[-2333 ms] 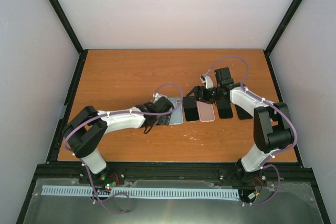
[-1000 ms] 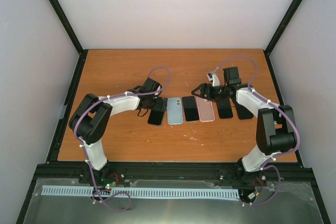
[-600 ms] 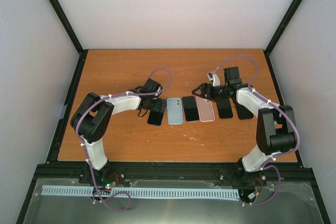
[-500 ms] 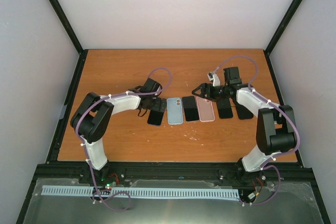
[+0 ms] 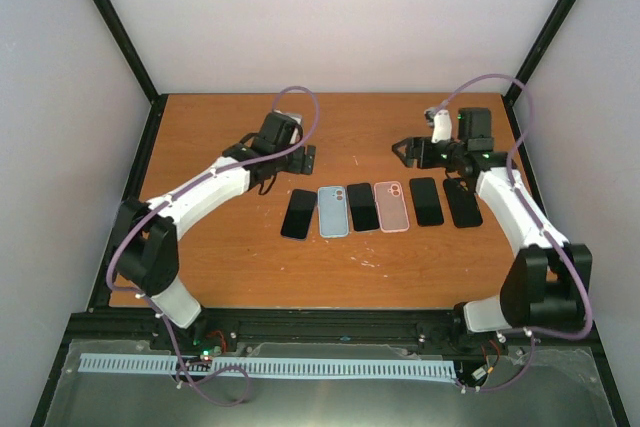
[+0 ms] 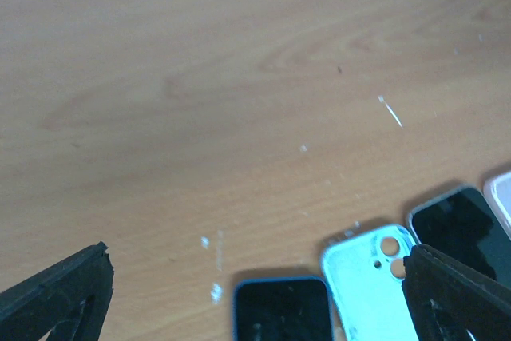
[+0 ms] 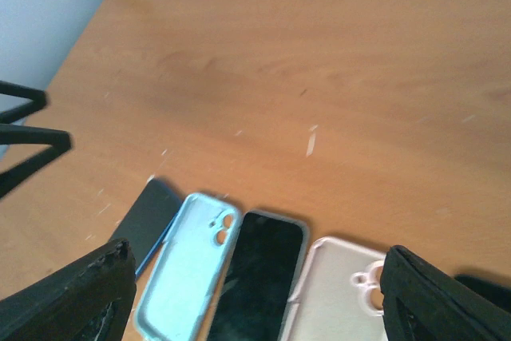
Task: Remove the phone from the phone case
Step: Reset both arms
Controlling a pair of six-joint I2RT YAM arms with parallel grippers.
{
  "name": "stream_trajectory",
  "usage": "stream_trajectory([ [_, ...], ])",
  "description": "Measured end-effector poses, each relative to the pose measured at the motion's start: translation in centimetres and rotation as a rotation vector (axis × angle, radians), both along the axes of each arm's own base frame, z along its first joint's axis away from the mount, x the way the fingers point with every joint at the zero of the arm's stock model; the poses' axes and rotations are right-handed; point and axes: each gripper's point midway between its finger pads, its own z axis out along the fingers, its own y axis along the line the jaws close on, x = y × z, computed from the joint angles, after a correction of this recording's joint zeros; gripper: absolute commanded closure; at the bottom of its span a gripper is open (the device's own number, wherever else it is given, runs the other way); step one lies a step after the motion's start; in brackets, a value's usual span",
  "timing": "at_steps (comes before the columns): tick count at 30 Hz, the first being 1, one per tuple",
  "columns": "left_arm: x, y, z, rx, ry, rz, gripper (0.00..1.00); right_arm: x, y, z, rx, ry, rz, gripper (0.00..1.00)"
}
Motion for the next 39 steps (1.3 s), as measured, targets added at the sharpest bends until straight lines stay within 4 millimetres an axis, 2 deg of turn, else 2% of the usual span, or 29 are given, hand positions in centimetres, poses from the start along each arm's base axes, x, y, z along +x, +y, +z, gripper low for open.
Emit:
stream_trajectory([
  [2,0.6,1.0,2.0,0.021,-0.05,0.021,0.0,0.0,-1.4,2.2,-0.04,-0.083,-0.041,0.14],
  [4,1.0,2.6,3.7,0.039,-0.09,0.047,0.01,-0.1,-2.7,4.5,-0.094,-0.178,-0.084,0.01],
  [9,1.7,7.8,8.3,0.06,-0.201,0.158,0.01,-0.6,-5.4,10.0,-0.19,-0.382,-0.216,0.0],
  [11,1.6,9.4,10.3,0.058,-0.263,0.193,0.0,-0.8,-6.3,11.5,-0.211,-0.431,-0.27,0.0],
  [13,1.0,10.6,11.9,0.055,-0.32,0.215,0.0,-0.7,-6.9,12.2,-0.225,-0.446,-0.305,0.0],
  [16,-0.5,11.6,13.6,0.043,-0.405,0.223,0.0,-0.3,-7.5,12.4,-0.235,-0.44,-0.343,0.0],
  [20,-1.7,12.5,14.3,0.036,-0.469,0.241,0.01,-0.4,-7.7,11.9,-0.214,-0.403,-0.372,0.0],
  [25,-1.9,12.8,14.1,0.034,-0.493,0.254,0.0,-1.0,-7.4,11.8,-0.181,-0.383,-0.371,0.0],
  [32,-2.2,13.0,15.7,0.006,-0.55,0.26,0.01,-1.9,-7.1,12.7,-0.16,-0.4,-0.352,0.0],
  [39,-2.2,13.0,15.9,0.006,-0.561,0.262,0.0,-2.0,-6.7,12.7,-0.15,-0.399,-0.336,0.0],
])
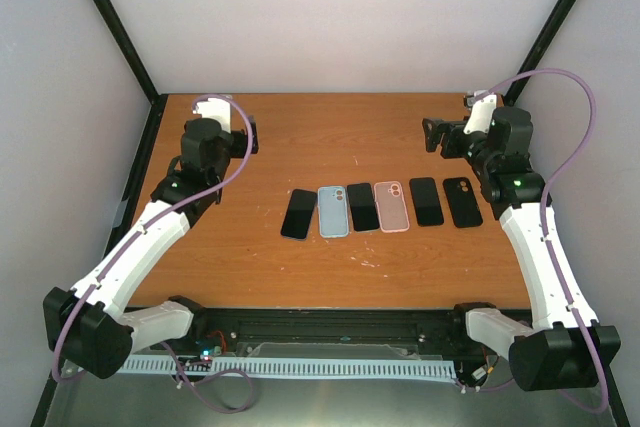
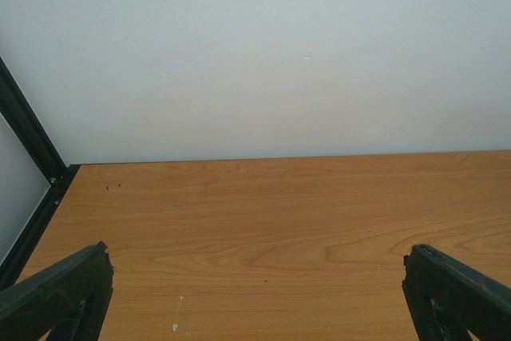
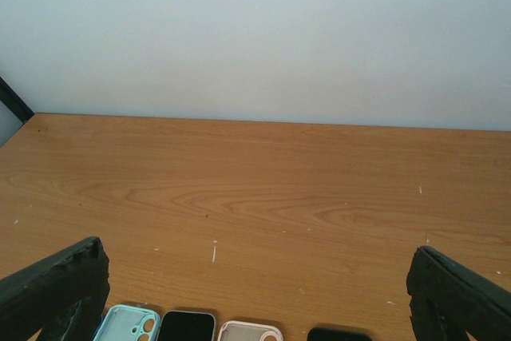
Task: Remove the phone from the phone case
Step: Reset both arms
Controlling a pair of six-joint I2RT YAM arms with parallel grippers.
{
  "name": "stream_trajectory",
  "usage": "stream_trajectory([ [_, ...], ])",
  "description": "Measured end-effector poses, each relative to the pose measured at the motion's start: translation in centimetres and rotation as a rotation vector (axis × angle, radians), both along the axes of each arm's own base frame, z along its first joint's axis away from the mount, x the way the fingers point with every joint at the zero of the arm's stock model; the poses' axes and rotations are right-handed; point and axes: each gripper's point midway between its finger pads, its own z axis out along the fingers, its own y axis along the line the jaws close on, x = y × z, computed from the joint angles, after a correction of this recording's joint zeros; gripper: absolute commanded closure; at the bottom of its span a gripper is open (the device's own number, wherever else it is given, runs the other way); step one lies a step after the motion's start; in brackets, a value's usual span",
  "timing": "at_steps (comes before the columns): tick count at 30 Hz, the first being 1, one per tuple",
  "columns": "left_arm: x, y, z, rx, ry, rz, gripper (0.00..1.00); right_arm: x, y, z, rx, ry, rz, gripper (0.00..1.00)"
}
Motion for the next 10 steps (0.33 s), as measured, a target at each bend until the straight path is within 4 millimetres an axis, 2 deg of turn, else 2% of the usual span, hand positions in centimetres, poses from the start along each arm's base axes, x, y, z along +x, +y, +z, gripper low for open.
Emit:
stream_trajectory([
  [10,0.01,-0.01,-0.04,0.004,-0.001,-0.001,0.01,-0.15,0.45,-0.45,0.01,0.01,0.025,0.0],
])
